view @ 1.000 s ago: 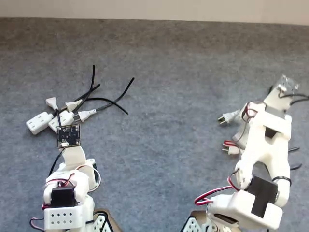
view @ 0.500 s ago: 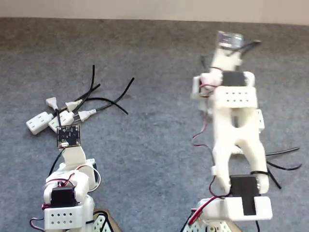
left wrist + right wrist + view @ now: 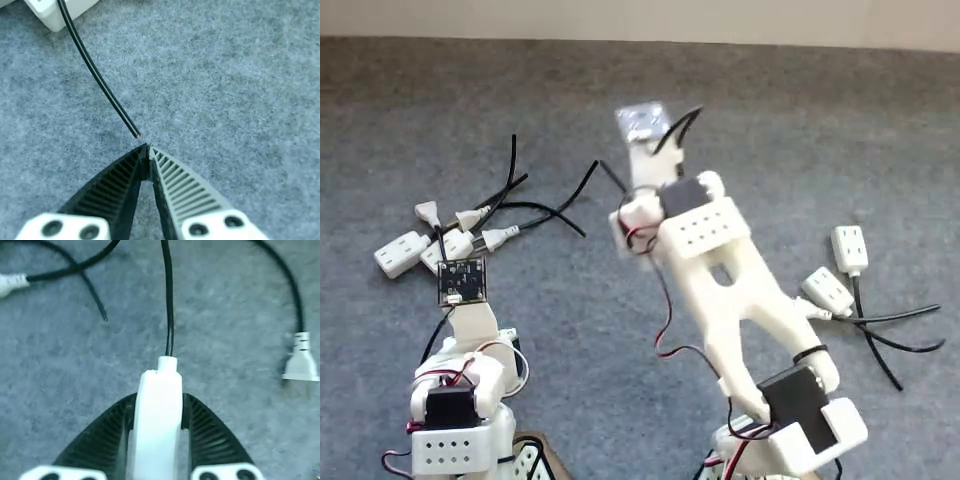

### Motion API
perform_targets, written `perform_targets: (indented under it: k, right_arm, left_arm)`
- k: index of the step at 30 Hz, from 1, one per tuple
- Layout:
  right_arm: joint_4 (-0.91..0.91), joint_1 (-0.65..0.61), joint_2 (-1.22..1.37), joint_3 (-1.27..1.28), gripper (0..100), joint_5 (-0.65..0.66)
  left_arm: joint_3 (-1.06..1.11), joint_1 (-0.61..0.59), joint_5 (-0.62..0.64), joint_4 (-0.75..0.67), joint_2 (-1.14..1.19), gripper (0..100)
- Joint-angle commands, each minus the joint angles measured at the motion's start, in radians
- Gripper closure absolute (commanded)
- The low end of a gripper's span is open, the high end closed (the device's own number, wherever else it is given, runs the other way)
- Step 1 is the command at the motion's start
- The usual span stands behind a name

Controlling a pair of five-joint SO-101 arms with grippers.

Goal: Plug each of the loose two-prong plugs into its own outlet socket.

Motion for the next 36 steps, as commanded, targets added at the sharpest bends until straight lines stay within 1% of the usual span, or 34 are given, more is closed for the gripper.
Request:
perform_targets:
  k: [1,5,9,11,13,15,21,25,31,36]
  right_arm:
    - [-0.114,-0.073,-0.013,0.088,93.6,0.009]
    - [-0.237,-0.139,-0.013,0.191,93.6,0.009]
    - [-0.372,-0.134,-0.012,0.295,93.3,0.009]
    - [-0.446,-0.108,-0.012,0.348,88.6,0.009]
    - [-0.509,-0.081,-0.012,0.395,81.3,0.009]
    - [-0.536,-0.056,-0.012,0.426,77.2,0.009]
    - [-0.526,0.01,-0.013,0.45,77.2,0.017]
    - [-0.47,0.054,-0.019,0.449,77.2,0.018]
    - [-0.398,0.113,-0.035,0.438,77.2,0.147]
    - [-0.371,0.173,-0.159,0.44,77.2,0.164]
  left_arm:
    - [0.019,0.007,0.005,0.006,0.001,99]
    - [0.019,0.007,0.005,0.006,0.001,99]
    - [0.019,0.007,0.005,0.006,0.001,99]
    - [0.019,0.007,0.005,0.006,0.001,99]
    - [0.019,0.007,0.005,0.006,0.001,99]
    - [0.019,0.007,0.005,0.006,0.001,99]
    - [0.019,0.007,0.005,0.006,0.001,99]
    - [0.019,0.007,0.005,0.006,0.001,99]
    - [0.019,0.007,0.005,0.006,0.001,99]
    - [0.019,0.007,0.005,0.006,0.001,99]
